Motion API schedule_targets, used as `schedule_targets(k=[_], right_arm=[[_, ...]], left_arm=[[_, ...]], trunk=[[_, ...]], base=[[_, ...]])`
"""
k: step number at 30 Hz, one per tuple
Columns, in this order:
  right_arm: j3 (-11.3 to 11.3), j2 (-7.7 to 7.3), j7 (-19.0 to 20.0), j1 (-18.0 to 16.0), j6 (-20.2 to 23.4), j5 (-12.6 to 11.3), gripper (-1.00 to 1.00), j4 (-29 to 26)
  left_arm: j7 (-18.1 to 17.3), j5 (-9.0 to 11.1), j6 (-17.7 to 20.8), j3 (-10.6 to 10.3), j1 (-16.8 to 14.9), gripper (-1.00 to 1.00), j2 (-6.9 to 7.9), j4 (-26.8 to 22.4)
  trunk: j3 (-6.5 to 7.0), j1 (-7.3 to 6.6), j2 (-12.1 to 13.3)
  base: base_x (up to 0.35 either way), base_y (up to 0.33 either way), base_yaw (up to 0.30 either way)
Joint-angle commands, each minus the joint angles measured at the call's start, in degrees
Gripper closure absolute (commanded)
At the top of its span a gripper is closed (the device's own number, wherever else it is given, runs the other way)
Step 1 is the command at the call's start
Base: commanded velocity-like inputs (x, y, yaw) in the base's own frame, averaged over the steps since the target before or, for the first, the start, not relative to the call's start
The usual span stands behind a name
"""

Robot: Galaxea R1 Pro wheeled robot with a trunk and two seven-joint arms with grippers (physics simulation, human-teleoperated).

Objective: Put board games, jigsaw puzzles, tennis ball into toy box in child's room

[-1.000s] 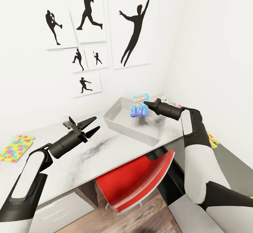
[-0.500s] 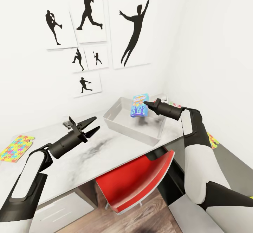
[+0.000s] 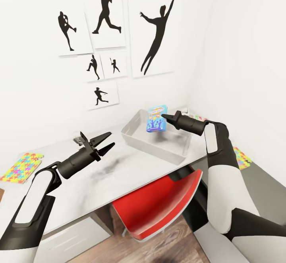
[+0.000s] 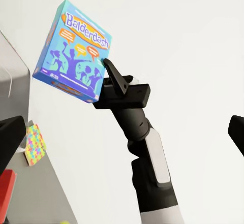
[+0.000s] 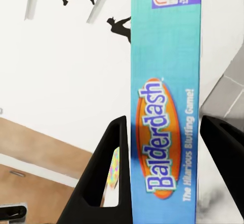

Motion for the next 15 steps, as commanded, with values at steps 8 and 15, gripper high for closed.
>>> schedule_targets(k=[8,15], right_arm=[[-0.1,0.08,0.1,0.1,0.2,0.3,1.00,-0.4],[-0.3,0.11,0.1,0.2,0.2,0.2,1.00,-0.5]], left_arm=[[-0.2,-0.3,0.2,0.0,-0.1,-1.00,-0.03,0.0],[-0.2,-0.3,0.1,0.0,-0.1,-1.00,-0.02,0.0]], trunk=[[-0.11,0.03,-0.1],[-0.11,0.03,-0.1]], base=[[0.000,0.146,0.000],[0.000,0.044,0.000]])
